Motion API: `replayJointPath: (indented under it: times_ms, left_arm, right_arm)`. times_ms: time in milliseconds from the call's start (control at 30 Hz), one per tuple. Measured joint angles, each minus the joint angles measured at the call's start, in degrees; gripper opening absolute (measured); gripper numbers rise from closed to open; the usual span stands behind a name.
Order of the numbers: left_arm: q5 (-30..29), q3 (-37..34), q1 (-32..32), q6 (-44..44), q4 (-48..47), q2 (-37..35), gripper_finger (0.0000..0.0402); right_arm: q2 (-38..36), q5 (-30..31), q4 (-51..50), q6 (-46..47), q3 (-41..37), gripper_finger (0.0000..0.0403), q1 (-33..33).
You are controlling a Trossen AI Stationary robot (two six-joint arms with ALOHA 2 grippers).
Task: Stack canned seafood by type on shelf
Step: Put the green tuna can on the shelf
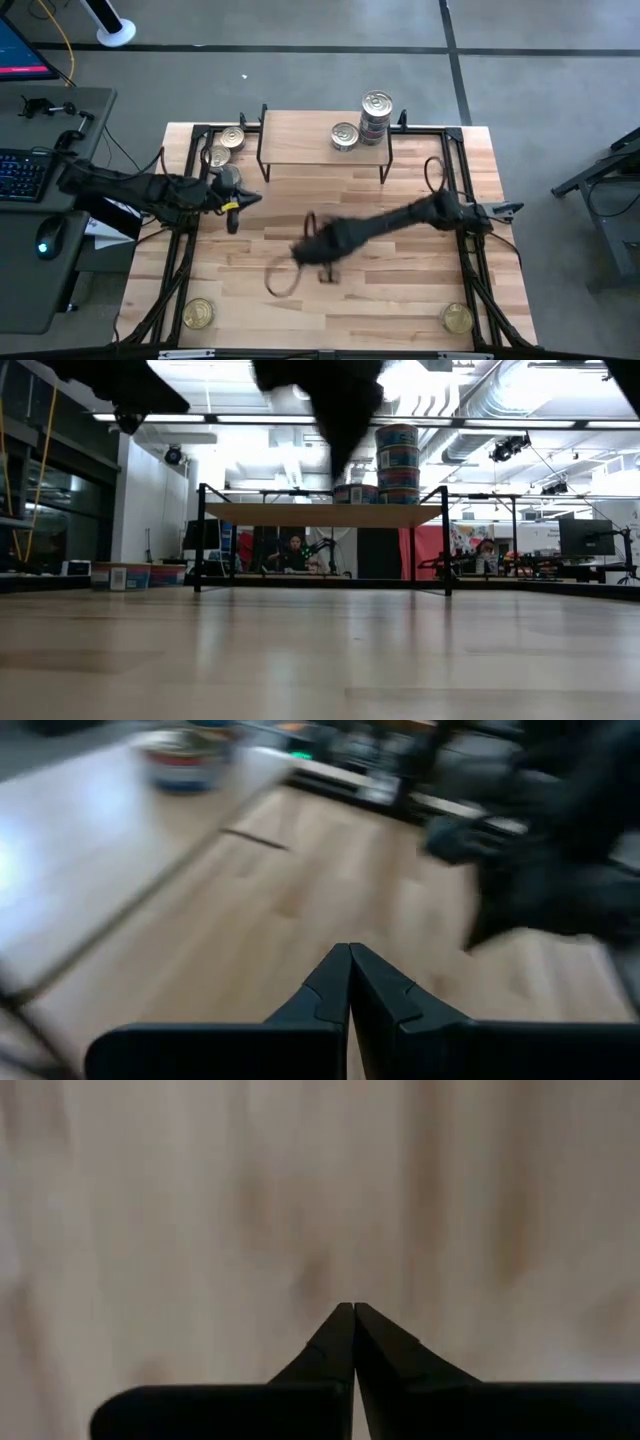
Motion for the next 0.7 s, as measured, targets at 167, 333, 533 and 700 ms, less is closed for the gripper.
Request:
replayJointPath:
  times_ms: [167,333,533,700]
  left_arm:
    - [7.65,-3.95,-2.72,1.34,8.04,0.46,0.0]
    - [7.68,-13.89,-7.29,0.32,35.83,4.13,0.0]
    - [4.21,-19.58,-12.9,-5.79,55.14,16.11,0.0]
    - [4.05,-14.12,-17.71,-4.8,56.43,26.29,0.0]
  right_arm:
    - [-2.8,-18.41,-0.07,21.99,-13.27,0.0,10.84]
    - [-7.81,-32.1,-1.67,43.7,-19.54,0.0,21.15]
    - [-9.73,-46.48,-5.12,54.81,-26.76,0.0,28.61]
    - [-11.67,-48.15,-5.28,54.36,-33.64,0.0,29.55]
